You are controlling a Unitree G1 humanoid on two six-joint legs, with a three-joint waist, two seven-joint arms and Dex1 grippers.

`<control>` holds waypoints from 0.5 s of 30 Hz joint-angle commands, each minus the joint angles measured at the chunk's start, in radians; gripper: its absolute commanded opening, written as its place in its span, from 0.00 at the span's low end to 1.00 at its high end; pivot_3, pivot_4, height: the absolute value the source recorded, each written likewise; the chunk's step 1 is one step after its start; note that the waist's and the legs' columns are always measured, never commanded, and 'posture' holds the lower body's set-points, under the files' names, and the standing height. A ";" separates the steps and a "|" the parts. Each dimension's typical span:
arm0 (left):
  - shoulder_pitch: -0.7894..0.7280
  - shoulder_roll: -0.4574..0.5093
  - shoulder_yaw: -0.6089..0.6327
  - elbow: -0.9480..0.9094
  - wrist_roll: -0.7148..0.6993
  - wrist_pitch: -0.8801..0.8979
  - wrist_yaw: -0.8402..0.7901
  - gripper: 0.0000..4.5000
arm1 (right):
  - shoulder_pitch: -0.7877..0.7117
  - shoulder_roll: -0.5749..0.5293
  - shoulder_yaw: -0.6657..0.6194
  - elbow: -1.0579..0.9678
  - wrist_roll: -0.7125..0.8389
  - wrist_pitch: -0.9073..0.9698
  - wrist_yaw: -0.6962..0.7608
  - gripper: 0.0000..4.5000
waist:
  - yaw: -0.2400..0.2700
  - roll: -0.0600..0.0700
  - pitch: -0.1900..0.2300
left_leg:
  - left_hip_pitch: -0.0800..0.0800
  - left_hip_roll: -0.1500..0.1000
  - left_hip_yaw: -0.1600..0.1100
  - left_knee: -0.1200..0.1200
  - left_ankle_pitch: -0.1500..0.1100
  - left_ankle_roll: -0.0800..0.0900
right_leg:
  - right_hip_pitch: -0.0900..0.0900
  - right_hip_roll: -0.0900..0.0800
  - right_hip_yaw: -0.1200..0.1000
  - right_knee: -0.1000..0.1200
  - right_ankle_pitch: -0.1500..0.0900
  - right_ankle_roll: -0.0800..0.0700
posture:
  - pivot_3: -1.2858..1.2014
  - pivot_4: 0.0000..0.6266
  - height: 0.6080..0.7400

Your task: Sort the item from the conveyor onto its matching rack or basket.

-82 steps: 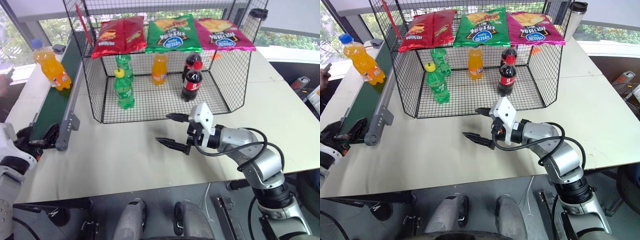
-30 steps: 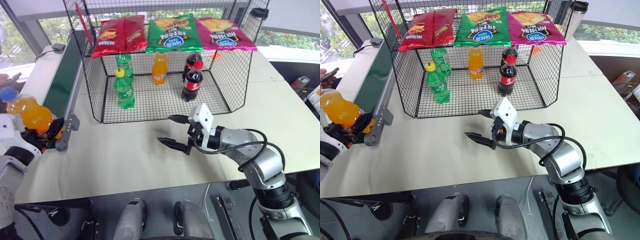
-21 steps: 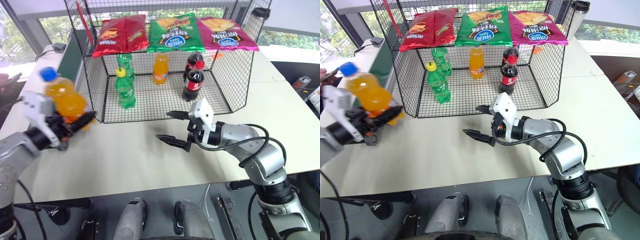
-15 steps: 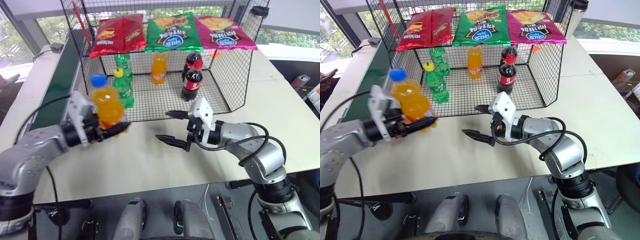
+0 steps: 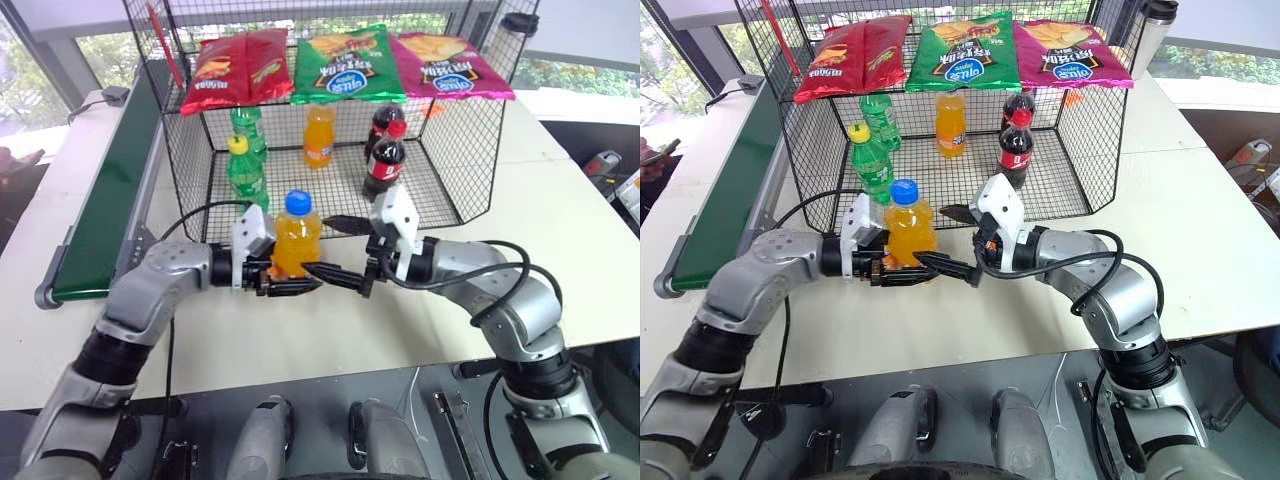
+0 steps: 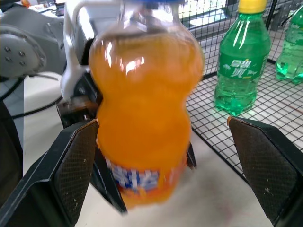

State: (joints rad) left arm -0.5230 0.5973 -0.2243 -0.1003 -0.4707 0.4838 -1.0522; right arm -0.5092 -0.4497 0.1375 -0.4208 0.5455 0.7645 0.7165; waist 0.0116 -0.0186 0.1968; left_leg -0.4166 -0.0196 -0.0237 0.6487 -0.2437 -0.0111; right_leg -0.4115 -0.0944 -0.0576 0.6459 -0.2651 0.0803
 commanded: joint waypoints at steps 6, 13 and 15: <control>-0.055 -0.058 -0.011 0.024 0.056 -0.072 -0.055 0.66 | -0.034 0.022 -0.033 -0.022 0.050 0.019 -0.023 1.00 | -0.004 0.000 0.000 | 0.000 0.000 0.000 0.000 0.000 0.000 | 0.000 0.000 0.000 0.001 0.000 0.000 | 0.52 0.24 0.99; -0.047 -0.066 0.001 0.017 0.066 -0.070 -0.060 0.66 | -0.052 0.027 -0.032 -0.013 0.060 0.017 -0.017 0.94 | -0.002 0.000 0.000 | 0.001 0.000 0.000 0.001 0.000 0.000 | 0.000 0.000 0.000 0.002 0.000 0.000 | 0.52 0.24 0.99; -0.050 -0.073 0.006 0.017 0.064 -0.068 -0.053 0.66 | -0.054 0.028 -0.031 -0.009 0.062 0.015 -0.016 0.81 | -0.002 0.000 0.000 | 0.001 0.000 0.000 0.001 0.000 0.000 | 0.000 0.000 0.000 0.002 0.000 0.000 | 0.52 0.24 0.99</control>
State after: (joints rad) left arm -0.5571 0.5332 -0.2502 -0.0508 -0.3993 0.4427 -1.1057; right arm -0.5437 -0.4301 0.1318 -0.4170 0.5925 0.7917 0.6996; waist 0.0094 -0.0186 0.1968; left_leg -0.4160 -0.0194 -0.0238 0.6497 -0.2436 -0.0110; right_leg -0.4114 -0.0939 -0.0574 0.6481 -0.2649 0.0808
